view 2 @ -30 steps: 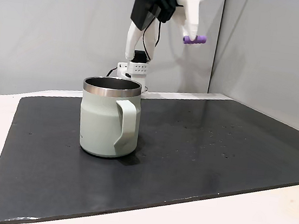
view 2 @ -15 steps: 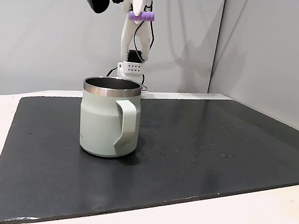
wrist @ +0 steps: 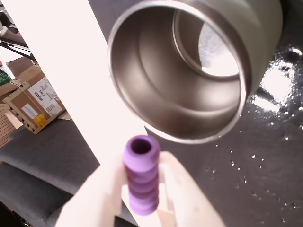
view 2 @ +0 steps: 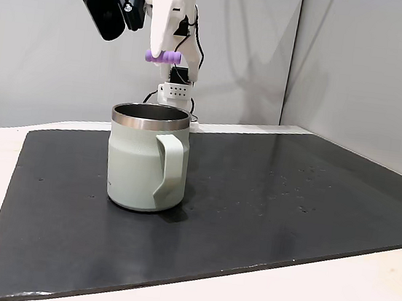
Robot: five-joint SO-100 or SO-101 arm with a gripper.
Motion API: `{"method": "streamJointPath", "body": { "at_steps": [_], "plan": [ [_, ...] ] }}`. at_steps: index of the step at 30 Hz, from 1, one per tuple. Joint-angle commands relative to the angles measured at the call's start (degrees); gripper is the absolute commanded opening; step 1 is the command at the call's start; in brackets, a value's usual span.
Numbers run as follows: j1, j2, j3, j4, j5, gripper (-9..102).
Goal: Grasp a pengrip and put it in the cup.
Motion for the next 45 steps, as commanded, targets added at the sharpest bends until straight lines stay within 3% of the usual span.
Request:
{"method": "streamJointPath", "body": {
  "at_steps": [1, 9, 20, 24, 28, 45],
  "plan": [
    [0.7, -4.04, -9.49, 2.11, -0.18, 0],
    [2.29, -16.52, -24.35, 5.62, -0.26, 0],
    [1.58, -19.25, -26.37, 6.33, -0.53, 0],
    [1.05, -19.25, -26.54, 6.59, -0.09, 15],
    [0.79, -18.98, -26.54, 6.68, 0.53, 22],
    [0.53, -16.08, -26.1, 6.86, 0.18, 21]
  ]
}}
